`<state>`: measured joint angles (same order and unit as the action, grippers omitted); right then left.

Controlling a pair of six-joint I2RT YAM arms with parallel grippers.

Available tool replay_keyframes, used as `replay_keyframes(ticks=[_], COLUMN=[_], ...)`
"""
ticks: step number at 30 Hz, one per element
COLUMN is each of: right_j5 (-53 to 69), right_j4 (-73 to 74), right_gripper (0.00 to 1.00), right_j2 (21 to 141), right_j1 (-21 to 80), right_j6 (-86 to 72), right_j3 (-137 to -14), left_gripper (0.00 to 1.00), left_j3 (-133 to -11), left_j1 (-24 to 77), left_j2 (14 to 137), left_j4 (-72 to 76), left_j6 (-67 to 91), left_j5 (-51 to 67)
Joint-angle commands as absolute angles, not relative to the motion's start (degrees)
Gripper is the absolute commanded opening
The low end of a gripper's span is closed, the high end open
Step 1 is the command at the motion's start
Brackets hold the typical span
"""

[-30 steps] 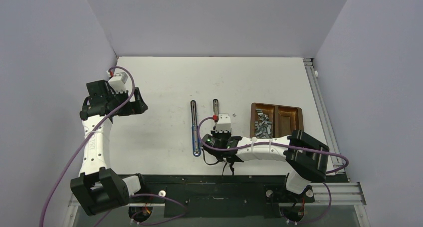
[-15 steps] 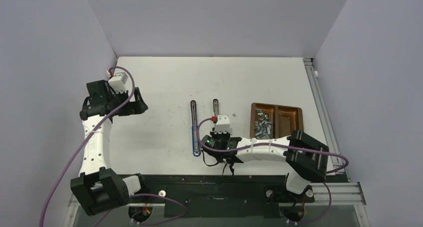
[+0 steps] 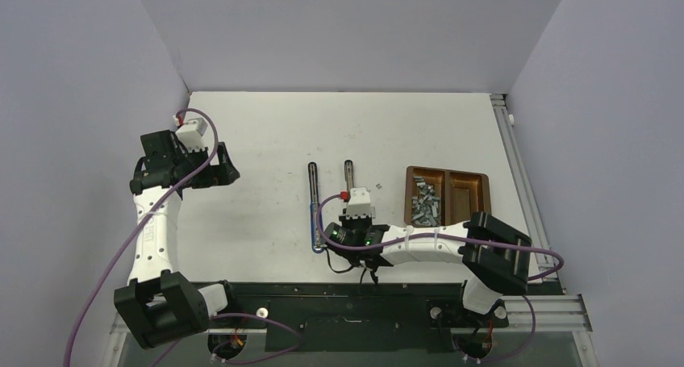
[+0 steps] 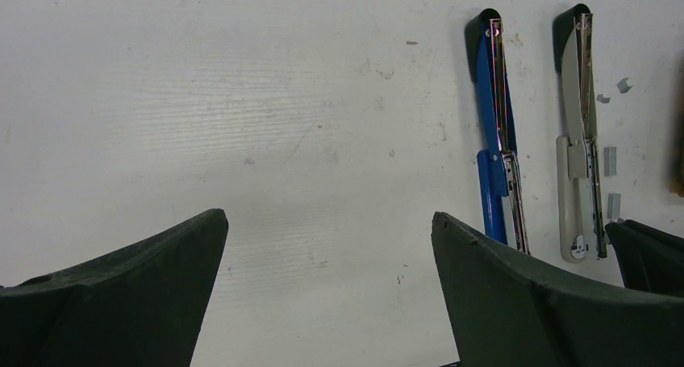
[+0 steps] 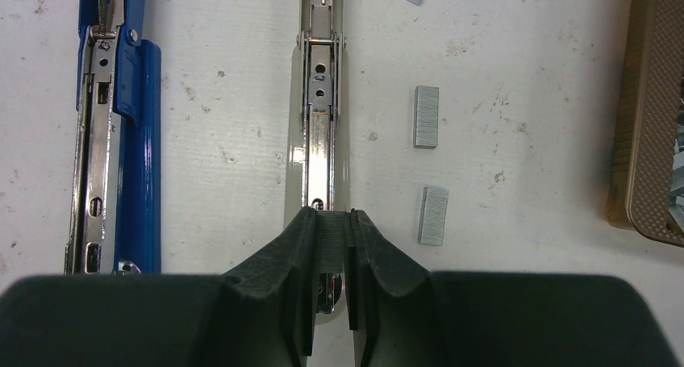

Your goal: Load the staples into the stapler

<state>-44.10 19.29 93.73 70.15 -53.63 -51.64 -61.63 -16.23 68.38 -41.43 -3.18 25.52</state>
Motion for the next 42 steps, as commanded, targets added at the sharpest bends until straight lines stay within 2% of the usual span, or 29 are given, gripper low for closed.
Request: replay_keyframes(ticks=[1,13,42], right_j5=[-47.9,-45.4,-45.4], right_j4=[20.6,16.0,17.1], right_gripper=[0.09,0.09,0.09], right_j2=[90.9,90.3,90.2], right_j1=[70.9,71.4,70.0], right_j6=[-54.7,-52.6,-54.7], right_j3=[-53.5,-51.9,-50.4], left_gripper=[0.96,0.96,0.96], left_j3=[-61.7,-61.3,-61.5], left_j1=[-16.0,-16.0,-15.8], left_j2=[67.2,66.9,67.0], left_j4=[-39.9,-39.9,-39.7], left_j6=[-2.4,-2.5,-1.8], left_j5=[26.0,26.0,26.3])
